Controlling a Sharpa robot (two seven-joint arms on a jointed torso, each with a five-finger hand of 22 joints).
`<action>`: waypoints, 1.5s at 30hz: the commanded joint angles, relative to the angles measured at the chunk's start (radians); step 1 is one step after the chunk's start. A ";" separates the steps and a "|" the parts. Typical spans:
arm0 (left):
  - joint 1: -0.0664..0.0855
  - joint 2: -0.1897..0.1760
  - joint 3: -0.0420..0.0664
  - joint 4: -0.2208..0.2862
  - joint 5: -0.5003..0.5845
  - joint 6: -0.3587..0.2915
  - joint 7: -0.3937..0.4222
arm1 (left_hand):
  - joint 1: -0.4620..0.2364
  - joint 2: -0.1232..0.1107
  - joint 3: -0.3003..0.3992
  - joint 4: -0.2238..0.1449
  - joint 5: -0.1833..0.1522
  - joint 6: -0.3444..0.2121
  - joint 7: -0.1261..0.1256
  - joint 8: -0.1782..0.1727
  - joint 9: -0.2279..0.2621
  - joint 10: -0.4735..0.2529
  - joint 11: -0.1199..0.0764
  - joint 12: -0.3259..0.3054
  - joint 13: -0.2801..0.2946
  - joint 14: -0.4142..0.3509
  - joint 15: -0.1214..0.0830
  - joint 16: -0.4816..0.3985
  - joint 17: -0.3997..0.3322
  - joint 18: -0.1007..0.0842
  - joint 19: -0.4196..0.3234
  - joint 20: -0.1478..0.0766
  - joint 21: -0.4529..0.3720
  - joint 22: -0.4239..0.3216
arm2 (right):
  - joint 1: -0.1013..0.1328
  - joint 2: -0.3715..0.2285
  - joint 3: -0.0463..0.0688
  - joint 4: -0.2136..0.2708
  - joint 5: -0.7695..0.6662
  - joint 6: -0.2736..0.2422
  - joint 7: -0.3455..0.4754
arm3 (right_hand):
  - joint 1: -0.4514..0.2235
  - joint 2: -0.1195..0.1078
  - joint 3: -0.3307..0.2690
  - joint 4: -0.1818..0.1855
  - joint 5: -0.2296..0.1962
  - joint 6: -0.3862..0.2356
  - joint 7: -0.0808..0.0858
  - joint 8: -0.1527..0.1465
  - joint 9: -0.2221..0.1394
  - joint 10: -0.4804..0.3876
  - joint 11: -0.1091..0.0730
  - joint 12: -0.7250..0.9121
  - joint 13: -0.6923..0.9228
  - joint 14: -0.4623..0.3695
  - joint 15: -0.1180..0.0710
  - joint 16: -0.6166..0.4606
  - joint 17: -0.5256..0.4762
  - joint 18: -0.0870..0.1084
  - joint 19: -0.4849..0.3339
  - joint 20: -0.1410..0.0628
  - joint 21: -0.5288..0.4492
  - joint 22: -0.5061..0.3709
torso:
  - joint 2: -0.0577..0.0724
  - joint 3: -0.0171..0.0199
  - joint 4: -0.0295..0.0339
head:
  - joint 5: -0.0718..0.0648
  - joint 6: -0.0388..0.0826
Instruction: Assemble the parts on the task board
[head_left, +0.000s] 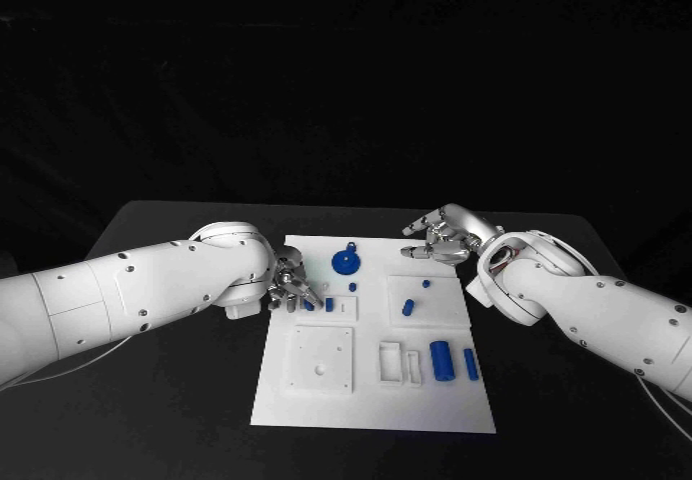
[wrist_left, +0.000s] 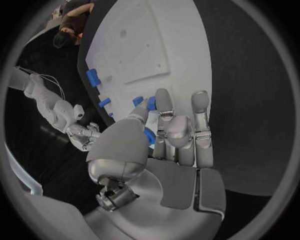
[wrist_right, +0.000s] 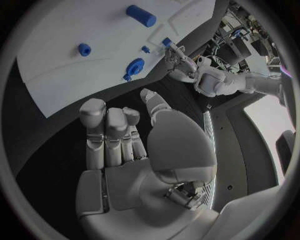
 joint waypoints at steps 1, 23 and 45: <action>-0.028 -0.001 -0.021 -0.005 -0.016 0.053 -0.049 | 0.009 0.005 -0.002 -0.001 -0.004 -0.003 -0.001 -0.006 0.000 0.055 -0.003 0.006 -0.001 0.006 0.000 -0.005 0.001 0.001 0.005 0.001 0.002 0.018 | -0.001 -0.001 0.000 0.001 -0.002 0.010 0.008 | -0.008 -0.003 -0.001 0.002 0.003 0.000 0.002 -0.003 -0.001 -0.007 -0.001 -0.004 0.000 -0.002 0.000 -0.005 -0.001 0.004 0.005 0.000 -0.006 0.097 | 0.000 -0.0005 0.0000 | -0.001 -0.001; -0.028 -0.007 -0.021 -0.004 -0.034 0.045 -0.050 | 0.013 0.004 -0.002 -0.005 -0.003 -0.001 -0.002 -0.007 -0.001 0.055 -0.003 0.006 -0.002 0.007 0.000 -0.005 0.002 0.002 0.005 0.001 0.002 0.018 | -0.003 -0.001 0.000 0.000 -0.002 0.010 0.008 | -0.008 -0.003 -0.001 0.002 0.003 0.000 0.002 -0.003 -0.001 -0.007 -0.001 -0.004 0.000 -0.002 0.000 -0.005 -0.001 0.004 0.005 0.000 -0.006 0.097 | 0.000 -0.0003 0.0005 | -0.002 -0.002; -0.028 -0.008 -0.021 -0.003 -0.050 0.052 -0.055 | -0.004 -0.013 -0.019 0.010 -0.008 0.002 -0.002 -0.006 0.002 0.055 -0.002 0.007 -0.002 0.007 0.000 -0.007 -0.001 0.003 0.006 0.001 0.001 0.018 | -0.004 -0.002 0.000 0.001 -0.002 0.010 0.008 | -0.008 -0.003 -0.001 0.002 0.003 0.000 0.002 -0.003 -0.001 -0.007 -0.001 -0.004 0.000 -0.002 0.000 -0.005 -0.001 0.004 0.005 0.000 -0.006 0.097 | 0.000 0.0004 0.0000 | -0.004 -0.002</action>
